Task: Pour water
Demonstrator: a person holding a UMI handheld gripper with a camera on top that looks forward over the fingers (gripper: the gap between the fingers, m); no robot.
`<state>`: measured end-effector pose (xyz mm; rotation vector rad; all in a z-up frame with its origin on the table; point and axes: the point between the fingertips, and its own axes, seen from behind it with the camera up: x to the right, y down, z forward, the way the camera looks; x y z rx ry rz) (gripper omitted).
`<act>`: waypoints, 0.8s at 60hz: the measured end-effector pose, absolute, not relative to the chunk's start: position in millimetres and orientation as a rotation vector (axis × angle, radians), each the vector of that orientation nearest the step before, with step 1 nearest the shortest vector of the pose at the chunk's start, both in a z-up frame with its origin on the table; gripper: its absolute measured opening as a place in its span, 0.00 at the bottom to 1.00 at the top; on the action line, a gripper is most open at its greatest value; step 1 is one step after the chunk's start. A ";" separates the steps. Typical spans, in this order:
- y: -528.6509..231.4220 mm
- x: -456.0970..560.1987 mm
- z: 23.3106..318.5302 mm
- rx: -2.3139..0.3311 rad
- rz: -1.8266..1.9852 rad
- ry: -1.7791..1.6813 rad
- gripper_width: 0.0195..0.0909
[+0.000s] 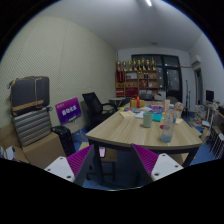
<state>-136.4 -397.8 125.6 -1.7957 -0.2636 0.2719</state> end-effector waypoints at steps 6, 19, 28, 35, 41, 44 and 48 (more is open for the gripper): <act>-401.0 -133.7 125.7 -1.806 0.277 -0.287 0.90; -388.6 -96.7 137.9 -1.793 0.271 -0.290 0.90; -359.1 -60.1 143.0 -1.713 0.228 -0.276 0.89; -315.5 -10.2 131.4 -1.703 0.139 -0.235 0.89; -270.4 43.2 124.4 -1.694 0.102 -0.138 0.89; -249.5 63.6 119.7 -1.698 0.122 -0.082 0.88; -220.2 92.5 114.0 -1.691 0.140 -0.012 0.89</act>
